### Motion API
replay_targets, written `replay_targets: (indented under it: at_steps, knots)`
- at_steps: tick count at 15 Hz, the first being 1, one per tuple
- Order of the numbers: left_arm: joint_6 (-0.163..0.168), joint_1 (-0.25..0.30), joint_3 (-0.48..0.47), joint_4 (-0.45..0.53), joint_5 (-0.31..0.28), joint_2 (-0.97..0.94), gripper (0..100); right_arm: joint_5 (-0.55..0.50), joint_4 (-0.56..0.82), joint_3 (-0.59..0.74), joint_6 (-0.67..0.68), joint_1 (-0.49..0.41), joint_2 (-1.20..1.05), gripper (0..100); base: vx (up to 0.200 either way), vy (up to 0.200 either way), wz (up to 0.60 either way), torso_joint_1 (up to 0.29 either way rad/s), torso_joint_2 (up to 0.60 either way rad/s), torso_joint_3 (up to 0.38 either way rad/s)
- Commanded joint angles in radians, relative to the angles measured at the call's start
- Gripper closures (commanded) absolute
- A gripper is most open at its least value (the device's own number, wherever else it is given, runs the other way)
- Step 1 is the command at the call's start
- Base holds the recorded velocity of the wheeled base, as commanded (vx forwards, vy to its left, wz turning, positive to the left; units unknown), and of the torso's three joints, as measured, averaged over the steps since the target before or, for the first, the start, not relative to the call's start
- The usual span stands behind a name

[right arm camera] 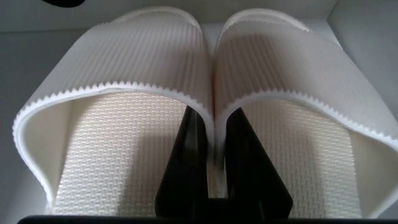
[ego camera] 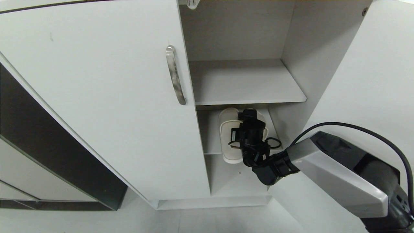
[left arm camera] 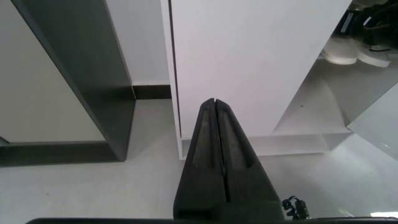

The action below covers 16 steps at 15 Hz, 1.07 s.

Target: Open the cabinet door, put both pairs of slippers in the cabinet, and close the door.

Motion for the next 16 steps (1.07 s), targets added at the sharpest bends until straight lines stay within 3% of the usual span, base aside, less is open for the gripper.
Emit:
replay_targets:
  at_steps: [1, 2, 7, 16]
  knots:
    - [0.0, 0.0, 0.0, 0.0, 0.0, 0.001, 100, 0.0, -0.001, -0.002, 0.0, -0.003, 0.003, 100, 0.0, 0.0, 0.0, 0.0, 0.0, 0.0]
    - [0.0, 0.0, 0.0, 0.0, 0.0, 0.001, 100, 0.0, -0.001, -0.002, 0.0, -0.003, 0.003, 0, 0.0, 0.0, 0.0, 0.0, 0.0, 0.0]
    - [-0.002, 0.0, 0.0, 0.0, 0.0, 0.001, 100, -0.011, -0.034, 0.082, -0.02, 0.005, -0.039, 0, 0.0, 0.0, 0.0, 0.0, 0.0, 0.0]
    - [0.0, 0.0, 0.0, 0.0, 0.0, 0.001, 100, -0.048, -0.234, 0.742, -0.034, 0.164, -0.404, 0, 0.0, 0.0, 0.0, 0.0, 0.0, 0.0]
